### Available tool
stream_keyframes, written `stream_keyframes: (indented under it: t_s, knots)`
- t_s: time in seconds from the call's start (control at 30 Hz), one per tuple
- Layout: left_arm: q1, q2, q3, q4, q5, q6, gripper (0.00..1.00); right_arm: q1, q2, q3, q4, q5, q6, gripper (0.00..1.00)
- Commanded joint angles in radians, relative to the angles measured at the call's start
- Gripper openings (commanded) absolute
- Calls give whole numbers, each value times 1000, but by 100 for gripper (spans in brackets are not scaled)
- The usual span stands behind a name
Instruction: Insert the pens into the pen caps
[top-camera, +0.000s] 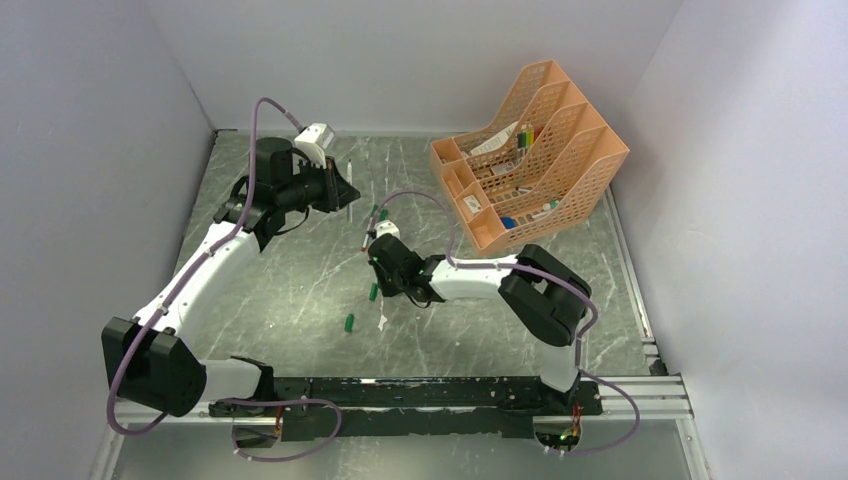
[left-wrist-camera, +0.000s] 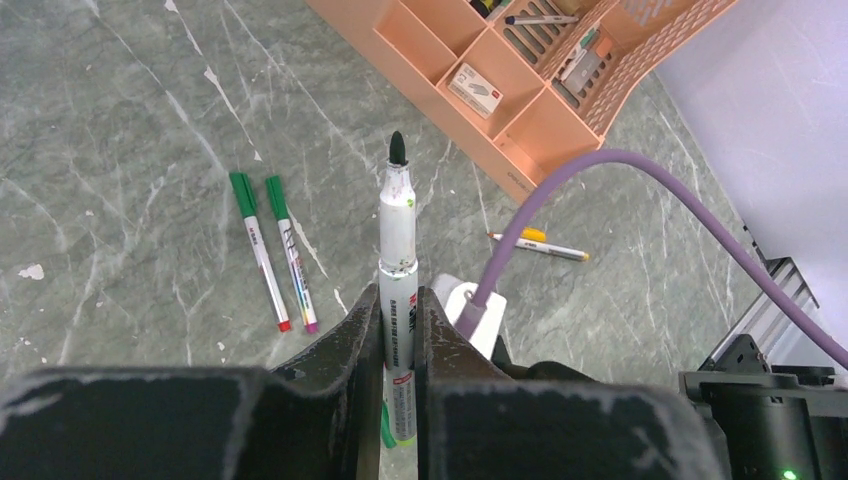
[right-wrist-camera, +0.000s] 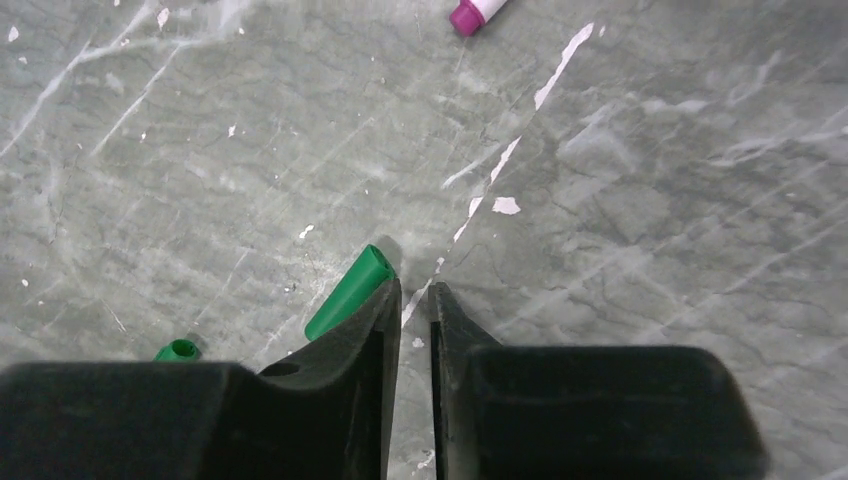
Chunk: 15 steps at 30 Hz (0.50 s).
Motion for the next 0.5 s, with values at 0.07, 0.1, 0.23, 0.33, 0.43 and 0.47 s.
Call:
stream_keyframes:
  t_s: [0.07,0.1,0.23,0.33,0.43,0.47]
  knots:
    - [13,-37,2,44,-1,-21,7,69,-53,40,-42,228,32,22]
    - [14,-41,4,40,-12,-20,7,77,-46,53,-53,237,37,23]
    - [21,-55,-3,35,-27,-15,7,89,5,103,-98,235,56,40]
    - [24,-60,-3,25,-48,-18,7,103,33,121,-114,243,69,42]
    - [27,-70,-6,20,-74,-15,7,111,53,130,-133,251,95,42]
    - [28,-73,-8,21,-76,-15,7,112,60,130,-136,251,105,42]
